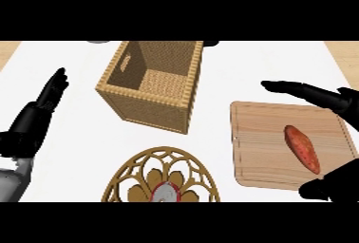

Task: Pick the sweet potato from the cutting board and place it in the basket

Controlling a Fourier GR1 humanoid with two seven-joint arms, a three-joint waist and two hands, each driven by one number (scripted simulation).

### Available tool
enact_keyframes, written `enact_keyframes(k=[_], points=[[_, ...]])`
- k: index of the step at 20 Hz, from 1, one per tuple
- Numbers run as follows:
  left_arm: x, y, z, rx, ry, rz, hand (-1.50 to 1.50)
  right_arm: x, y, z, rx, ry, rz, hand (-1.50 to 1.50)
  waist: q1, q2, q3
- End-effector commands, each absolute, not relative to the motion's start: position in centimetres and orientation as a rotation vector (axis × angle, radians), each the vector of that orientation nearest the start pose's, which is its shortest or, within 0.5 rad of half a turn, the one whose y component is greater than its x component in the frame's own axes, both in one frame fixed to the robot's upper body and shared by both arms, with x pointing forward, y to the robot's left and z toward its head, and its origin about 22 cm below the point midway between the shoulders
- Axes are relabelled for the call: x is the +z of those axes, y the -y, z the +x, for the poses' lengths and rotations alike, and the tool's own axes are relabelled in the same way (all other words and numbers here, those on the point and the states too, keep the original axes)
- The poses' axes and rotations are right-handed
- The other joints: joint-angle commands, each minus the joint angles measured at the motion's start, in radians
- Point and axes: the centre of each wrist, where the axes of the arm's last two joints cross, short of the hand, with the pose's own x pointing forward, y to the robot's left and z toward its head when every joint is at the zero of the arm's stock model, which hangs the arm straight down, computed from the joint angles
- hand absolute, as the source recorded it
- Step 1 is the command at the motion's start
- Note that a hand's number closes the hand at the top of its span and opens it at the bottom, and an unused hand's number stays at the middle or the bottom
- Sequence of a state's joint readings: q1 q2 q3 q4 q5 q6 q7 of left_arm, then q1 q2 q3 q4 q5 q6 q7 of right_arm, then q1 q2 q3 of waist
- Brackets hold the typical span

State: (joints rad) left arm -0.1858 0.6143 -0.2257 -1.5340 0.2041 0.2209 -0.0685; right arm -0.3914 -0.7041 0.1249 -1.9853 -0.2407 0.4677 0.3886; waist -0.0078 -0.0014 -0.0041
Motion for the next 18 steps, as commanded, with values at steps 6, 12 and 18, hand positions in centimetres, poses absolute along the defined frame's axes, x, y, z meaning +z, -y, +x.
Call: enact_keyframes(k=[6,12,18], points=[[8.2,-28.7,28.8,-0.393,1.733,0.261,0.00,29.1,27.6,27.2,1.774,1.156,-0.228,-1.50,0.036,0.009,0.002],[8.1,-29.1,28.9,-0.388,1.725,0.280,0.00,29.6,27.6,30.0,1.860,1.013,-0.220,-1.50,0.038,0.006,0.003],[8.5,-28.6,29.3,-0.381,1.745,0.283,0.00,26.2,28.8,31.7,1.858,0.909,-0.210,-1.50,0.030,0.008,0.006]])
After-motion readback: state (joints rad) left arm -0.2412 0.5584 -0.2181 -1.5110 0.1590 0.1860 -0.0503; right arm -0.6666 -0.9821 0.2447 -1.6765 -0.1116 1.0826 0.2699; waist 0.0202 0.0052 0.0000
